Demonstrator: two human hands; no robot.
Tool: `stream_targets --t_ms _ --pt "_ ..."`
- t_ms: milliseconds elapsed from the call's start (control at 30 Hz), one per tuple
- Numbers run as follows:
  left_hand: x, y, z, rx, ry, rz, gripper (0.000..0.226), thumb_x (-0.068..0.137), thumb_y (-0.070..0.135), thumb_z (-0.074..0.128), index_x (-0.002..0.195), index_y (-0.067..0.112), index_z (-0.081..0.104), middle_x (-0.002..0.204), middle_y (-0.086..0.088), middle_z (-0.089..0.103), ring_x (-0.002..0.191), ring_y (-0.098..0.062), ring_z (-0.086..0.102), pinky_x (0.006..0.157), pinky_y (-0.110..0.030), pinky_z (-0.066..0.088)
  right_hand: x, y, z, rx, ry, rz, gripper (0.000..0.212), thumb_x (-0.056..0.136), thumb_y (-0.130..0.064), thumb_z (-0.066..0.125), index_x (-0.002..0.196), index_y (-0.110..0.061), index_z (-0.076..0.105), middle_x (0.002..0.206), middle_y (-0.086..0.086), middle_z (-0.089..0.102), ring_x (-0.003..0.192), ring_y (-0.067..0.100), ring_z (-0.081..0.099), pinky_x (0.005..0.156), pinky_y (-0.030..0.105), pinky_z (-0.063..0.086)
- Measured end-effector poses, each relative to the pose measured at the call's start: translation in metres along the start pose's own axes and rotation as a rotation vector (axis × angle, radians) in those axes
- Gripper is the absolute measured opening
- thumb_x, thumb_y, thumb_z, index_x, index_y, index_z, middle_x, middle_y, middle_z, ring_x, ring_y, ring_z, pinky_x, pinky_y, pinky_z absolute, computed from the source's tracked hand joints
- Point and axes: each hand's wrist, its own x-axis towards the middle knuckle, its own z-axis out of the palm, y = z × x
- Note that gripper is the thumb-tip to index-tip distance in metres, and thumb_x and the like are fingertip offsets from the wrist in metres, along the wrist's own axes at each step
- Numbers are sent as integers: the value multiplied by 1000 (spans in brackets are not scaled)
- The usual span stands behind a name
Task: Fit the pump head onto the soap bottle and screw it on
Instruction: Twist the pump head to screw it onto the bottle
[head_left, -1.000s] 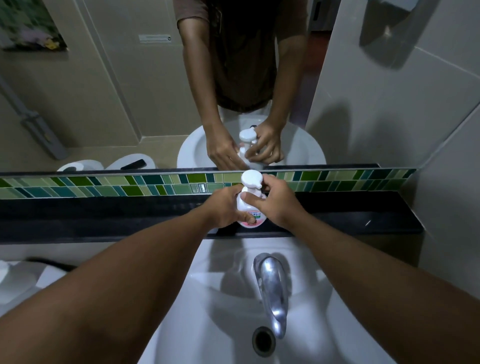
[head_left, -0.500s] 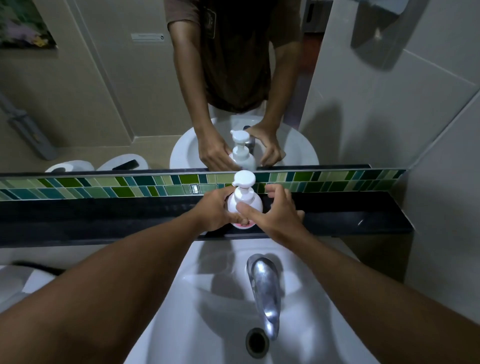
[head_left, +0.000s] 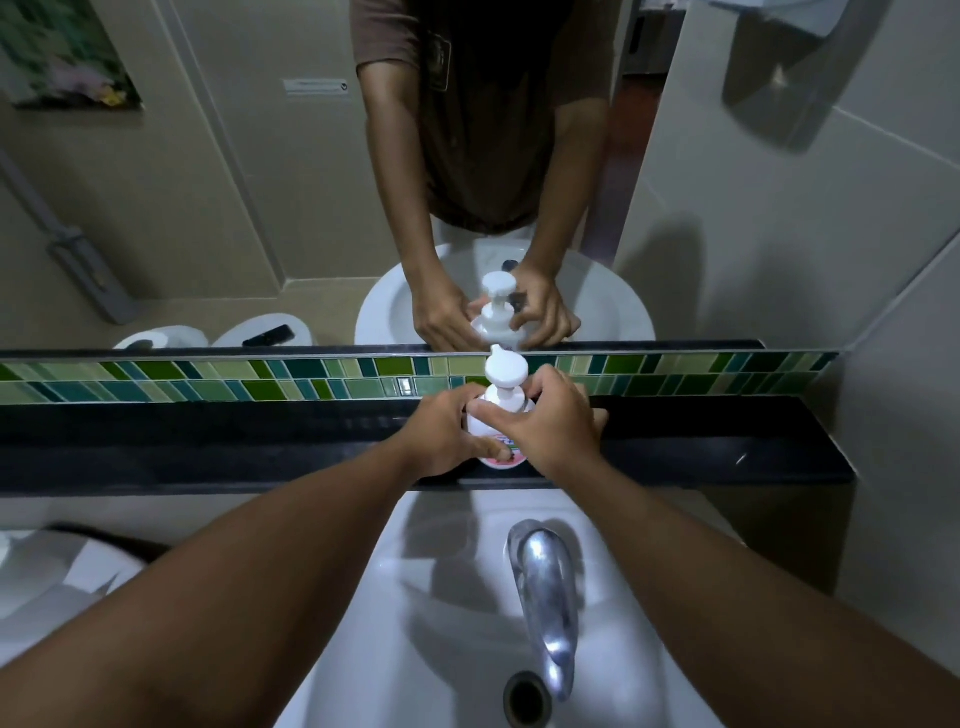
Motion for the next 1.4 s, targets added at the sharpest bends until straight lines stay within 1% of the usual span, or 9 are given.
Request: stream_targets --t_ms 300,400,500,633,833,933,1100,1267,1400 --pt "1 -6 3 -25 32 28 67 60 34 100 120 25 70 111 7 78 104 -15 72 98 -40 57 -20 22 -8 21 -68 35 103 49 -93 62 131 -34 39 137 -7 45 123 19 51 104 52 33" --pt "0 -4 2 -29 20 24 67 58 26 101 118 25 71 107 6 78 100 -15 73 96 -37 57 3 24 -25 111 -194 -102 83 63 -79 67 134 -40 50 129 -7 45 101 12 57 103 49 43" --pt "1 -5 2 -33 15 14 68 57 24 101 118 24 71 106 5 79 100 -16 74 96 -37 58 24 16 -40 147 -385 -298 64 83 -44 80 141 -32 57 121 -4 45 80 -3 51 88 25 46" --pt "2 -4 2 -28 10 6 66 57 25 101 116 23 71 104 5 79 98 -16 74 93 -34 58 32 13 -38 139 -502 -363 24 91 -21 78 111 -25 67 119 -3 49 83 -11 53 82 13 39" --pt "1 -5 4 -12 26 16 65 59 26 100 117 24 71 104 6 77 94 -11 71 79 -17 51 18 16 -8 192 -161 -255 54 69 -59 76 103 -17 72 98 -5 59 90 18 62 84 47 53" --pt "1 -7 7 -41 41 -1 60 57 25 101 110 28 72 100 12 77 90 -2 70 77 -15 50 7 5 2 144 19 -136 51 64 -65 78 83 -20 61 89 -9 53 88 23 61 81 49 53" --pt "1 -10 8 -19 52 0 45 64 21 97 97 33 68 96 16 73 74 7 61 68 -13 45 -10 -22 18 -49 190 162 68 58 -81 71 86 -23 50 107 0 59 106 28 60 90 45 41" --pt "1 -11 7 28 43 51 55 65 24 96 114 27 71 104 11 77 92 -5 70 81 -26 55 -20 -10 6 52 45 208 98 39 -91 70 107 -27 42 117 -3 49 111 24 55 94 51 48" --pt "2 -9 6 -5 36 23 65 57 28 101 115 27 71 101 10 78 94 -11 72 84 -26 56 -8 15 -19 181 -154 -39 92 57 -74 78 132 -34 43 128 0 49 112 16 53 96 40 47"
